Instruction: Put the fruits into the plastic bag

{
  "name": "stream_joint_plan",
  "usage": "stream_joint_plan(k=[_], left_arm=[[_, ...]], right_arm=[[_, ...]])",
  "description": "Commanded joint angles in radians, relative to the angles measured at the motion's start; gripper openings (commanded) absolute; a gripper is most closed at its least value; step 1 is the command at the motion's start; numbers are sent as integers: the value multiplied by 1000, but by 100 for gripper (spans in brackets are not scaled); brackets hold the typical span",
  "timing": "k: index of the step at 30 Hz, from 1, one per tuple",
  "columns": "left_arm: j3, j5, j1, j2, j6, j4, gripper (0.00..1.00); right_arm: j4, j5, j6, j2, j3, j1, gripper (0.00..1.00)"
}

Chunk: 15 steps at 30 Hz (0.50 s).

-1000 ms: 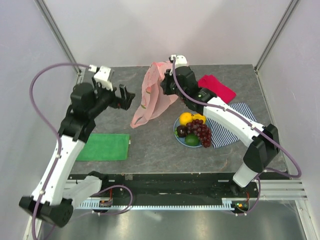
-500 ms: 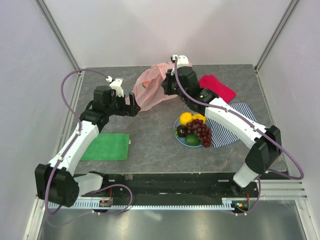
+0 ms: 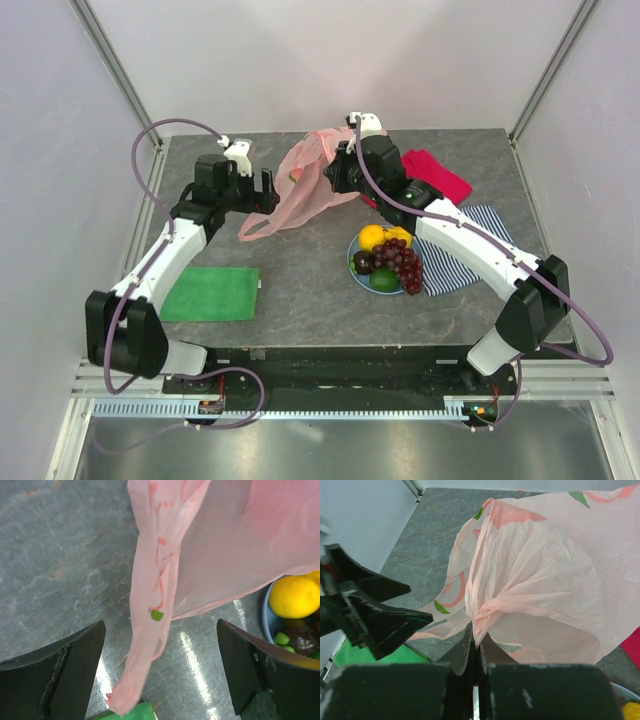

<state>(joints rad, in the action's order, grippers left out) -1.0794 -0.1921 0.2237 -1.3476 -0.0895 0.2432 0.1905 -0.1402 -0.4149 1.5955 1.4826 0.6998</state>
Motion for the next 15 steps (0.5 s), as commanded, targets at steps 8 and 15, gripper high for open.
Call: stream_joint_plan(k=[8, 15], left_arm=[[-91, -145, -1, -219, 43, -2, 75], [-151, -98, -1, -210, 7, 91, 2]], right_arm=[[-52, 83, -19, -81, -61, -43, 0], [-49, 120, -12, -98, -123, -100, 0]])
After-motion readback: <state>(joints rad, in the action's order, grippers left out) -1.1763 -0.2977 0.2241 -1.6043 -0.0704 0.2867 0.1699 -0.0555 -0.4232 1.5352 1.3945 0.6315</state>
